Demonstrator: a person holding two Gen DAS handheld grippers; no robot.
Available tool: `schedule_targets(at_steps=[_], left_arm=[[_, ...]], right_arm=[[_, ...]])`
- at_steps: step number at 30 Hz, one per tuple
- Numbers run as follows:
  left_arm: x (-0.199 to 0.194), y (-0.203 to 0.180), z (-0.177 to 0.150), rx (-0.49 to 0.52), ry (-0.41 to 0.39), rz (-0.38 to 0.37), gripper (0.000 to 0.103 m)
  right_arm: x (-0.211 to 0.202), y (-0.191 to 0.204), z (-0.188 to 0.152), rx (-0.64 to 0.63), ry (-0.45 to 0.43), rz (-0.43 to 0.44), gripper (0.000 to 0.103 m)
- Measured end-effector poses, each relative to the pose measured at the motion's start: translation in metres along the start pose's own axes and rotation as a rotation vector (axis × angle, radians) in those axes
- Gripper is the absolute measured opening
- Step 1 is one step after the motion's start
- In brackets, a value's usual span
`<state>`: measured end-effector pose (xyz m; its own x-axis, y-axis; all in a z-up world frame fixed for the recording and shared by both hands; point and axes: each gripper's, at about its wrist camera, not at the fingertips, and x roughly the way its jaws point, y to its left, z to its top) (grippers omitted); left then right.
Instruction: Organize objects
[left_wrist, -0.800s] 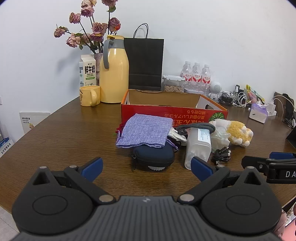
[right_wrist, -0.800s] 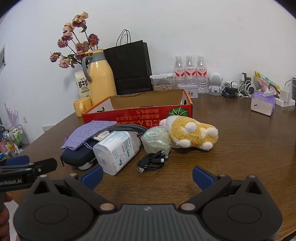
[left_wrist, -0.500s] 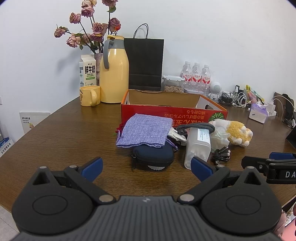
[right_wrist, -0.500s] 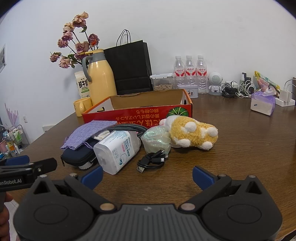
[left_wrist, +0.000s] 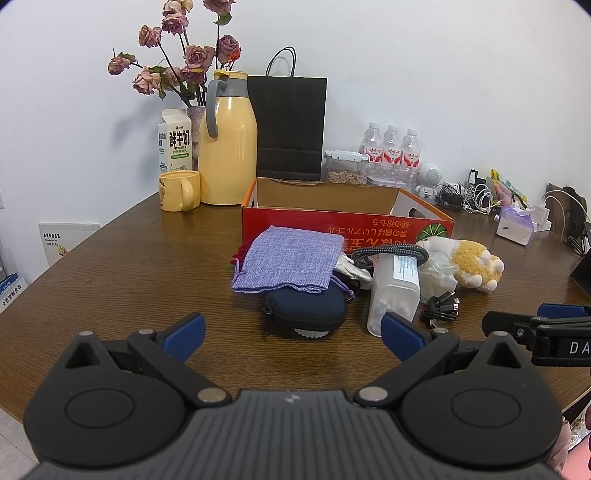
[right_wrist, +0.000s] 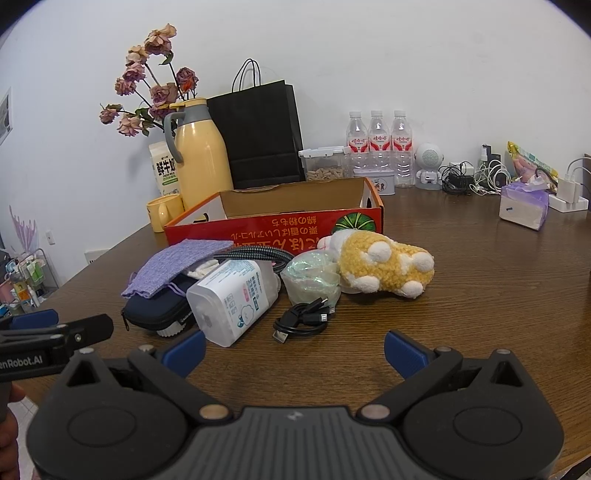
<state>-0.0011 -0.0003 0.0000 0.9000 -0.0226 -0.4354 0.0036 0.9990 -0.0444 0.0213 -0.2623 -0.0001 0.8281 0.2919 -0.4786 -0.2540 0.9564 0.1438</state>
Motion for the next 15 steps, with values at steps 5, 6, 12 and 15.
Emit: schedule_targets(at_steps=[5, 6, 12, 15], left_arm=[[-0.0001, -0.0001, -0.0001, 0.000, 0.000, 0.000, 0.103], [0.0001, 0.0000, 0.0000, 0.000, 0.000, 0.000, 0.103], [0.0000, 0.0000, 0.0000, 0.000, 0.000, 0.001, 0.103], [0.0000, 0.0000, 0.0000, 0.000, 0.000, 0.000, 0.103]], right_arm=[[0.0002, -0.0004, -0.0004, 0.000, 0.000, 0.000, 0.103], [0.0002, -0.0005, -0.0005, 0.000, 0.000, 0.000, 0.103], [0.0005, -0.0009, -0.0008, 0.000, 0.000, 0.000, 0.103], [0.0003, -0.0007, -0.0006, 0.000, -0.001, 0.000, 0.103]])
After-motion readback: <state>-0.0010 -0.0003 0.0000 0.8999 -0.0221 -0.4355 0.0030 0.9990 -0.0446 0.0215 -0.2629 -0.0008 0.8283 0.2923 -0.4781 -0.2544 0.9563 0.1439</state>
